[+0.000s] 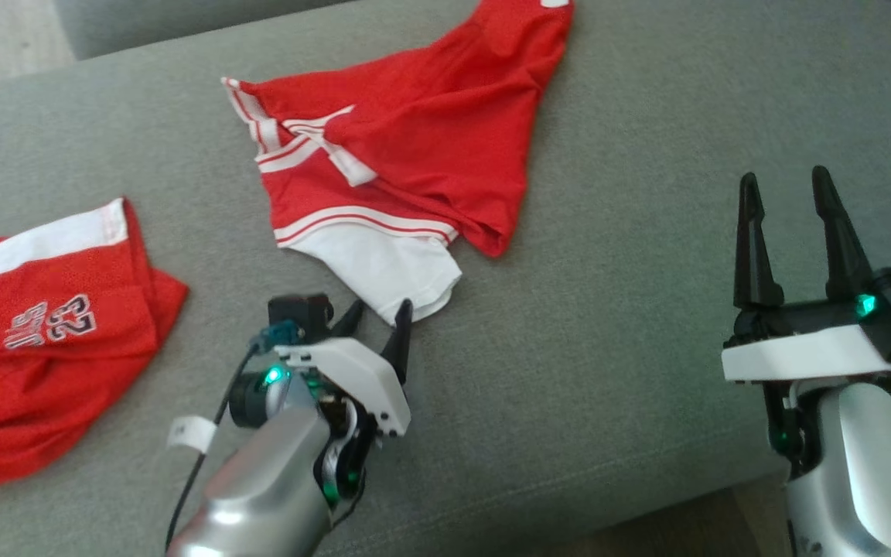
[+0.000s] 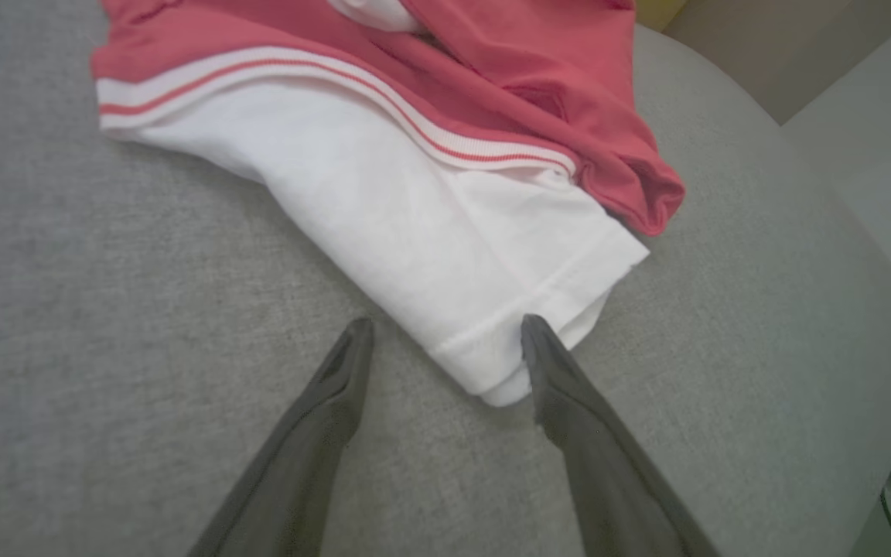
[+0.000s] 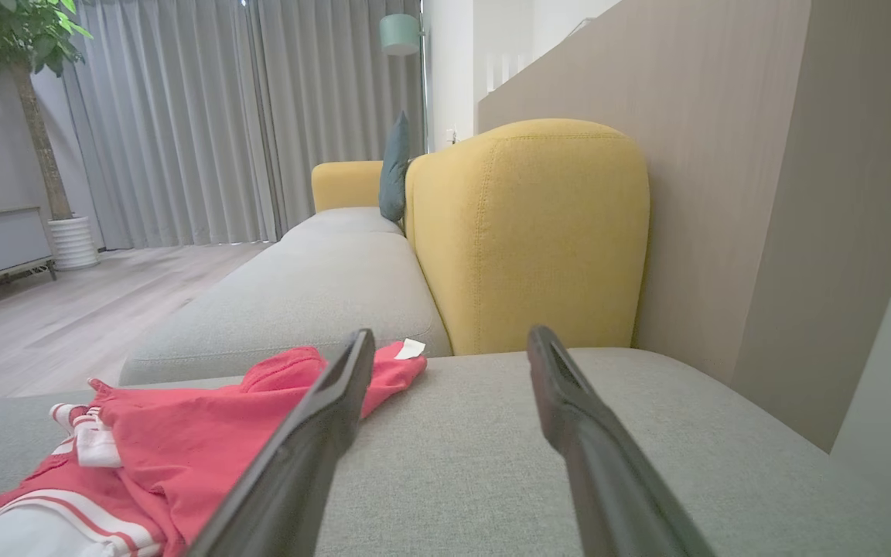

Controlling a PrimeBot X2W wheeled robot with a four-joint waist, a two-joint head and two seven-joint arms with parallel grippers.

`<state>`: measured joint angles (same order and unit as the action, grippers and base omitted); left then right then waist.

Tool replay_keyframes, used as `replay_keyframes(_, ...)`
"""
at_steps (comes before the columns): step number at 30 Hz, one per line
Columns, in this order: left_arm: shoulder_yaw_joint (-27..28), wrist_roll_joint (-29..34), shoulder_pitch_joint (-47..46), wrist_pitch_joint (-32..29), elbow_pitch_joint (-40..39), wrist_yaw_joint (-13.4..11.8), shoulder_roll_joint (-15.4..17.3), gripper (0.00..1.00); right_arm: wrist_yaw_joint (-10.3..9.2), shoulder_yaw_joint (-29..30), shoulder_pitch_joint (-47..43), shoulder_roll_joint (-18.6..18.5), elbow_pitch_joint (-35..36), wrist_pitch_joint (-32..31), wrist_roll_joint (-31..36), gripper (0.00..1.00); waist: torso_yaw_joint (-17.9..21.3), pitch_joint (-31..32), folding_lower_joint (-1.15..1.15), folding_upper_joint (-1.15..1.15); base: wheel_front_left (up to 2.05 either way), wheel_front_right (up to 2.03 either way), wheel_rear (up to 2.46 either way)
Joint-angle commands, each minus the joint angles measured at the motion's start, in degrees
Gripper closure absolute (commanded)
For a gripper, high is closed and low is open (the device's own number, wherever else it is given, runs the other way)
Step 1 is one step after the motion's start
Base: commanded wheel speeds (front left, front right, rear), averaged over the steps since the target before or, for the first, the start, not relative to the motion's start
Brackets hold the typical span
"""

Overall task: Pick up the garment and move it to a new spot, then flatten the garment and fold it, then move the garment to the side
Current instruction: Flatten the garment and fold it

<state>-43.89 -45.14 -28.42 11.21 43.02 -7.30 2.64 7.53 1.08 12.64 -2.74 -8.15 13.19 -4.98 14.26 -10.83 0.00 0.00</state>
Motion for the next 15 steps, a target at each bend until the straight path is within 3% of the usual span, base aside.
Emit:
replay_keyframes(1, 1.1, -0.7, -3.1, 0.7, -0.7, -0.1, 0.2, 0.00, -0.04, -1.4, 2.9, -0.1, 2.3, 0.7, -0.3, 0.00, 0.9, -0.7, 0.00, 0.00, 0.00, 0.00, 0.00)
replay_keyframes(6, -0.8, -3.2, -5.6, 0.9, 2.6, 0.4, 0.2, 0.00, -0.04, -1.4, 3.3, -0.1, 2.9, 1.0, -0.6, 0.00, 2.5, -1.9, 0.00, 0.00, 0.00, 0.00, 0.00)
replay_keyframes(7, -1.2, -3.6, -5.9, 0.7, 3.0, 0.7, 0.2, 0.26, -0.04, -1.4, 3.3, -0.1, 2.9, 1.1, -0.6, 0.00, 2.6, -2.0, 0.00, 0.00, 0.00, 0.00, 0.00)
replay_keyframes(8, -1.6, -3.9, -6.3, 0.7, 3.4, 0.9, 0.2, 0.85, -0.04, -1.3, 3.4, -0.1, 2.9, 1.1, -0.5, 0.00, 2.6, -2.1, 0.00, 0.00, 0.00, 0.00, 0.00)
replay_keyframes(9, -1.9, -4.2, -6.6, 1.0, 3.7, 1.1, 0.2, 1.00, -0.04, -1.1, 3.4, -0.1, 3.0, 1.1, -0.5, 0.00, 2.5, -2.1, 0.00, 0.00, 0.00, 0.00, 0.00)
replay_keyframes(15, -2.1, -5.8, -7.3, 3.0, 3.2, 1.2, 0.2, 1.00, -0.04, -0.1, 3.3, -0.1, 2.8, 1.2, 0.2, 0.00, 0.5, -1.4, 0.00, 0.00, 0.00, 0.00, 0.00)
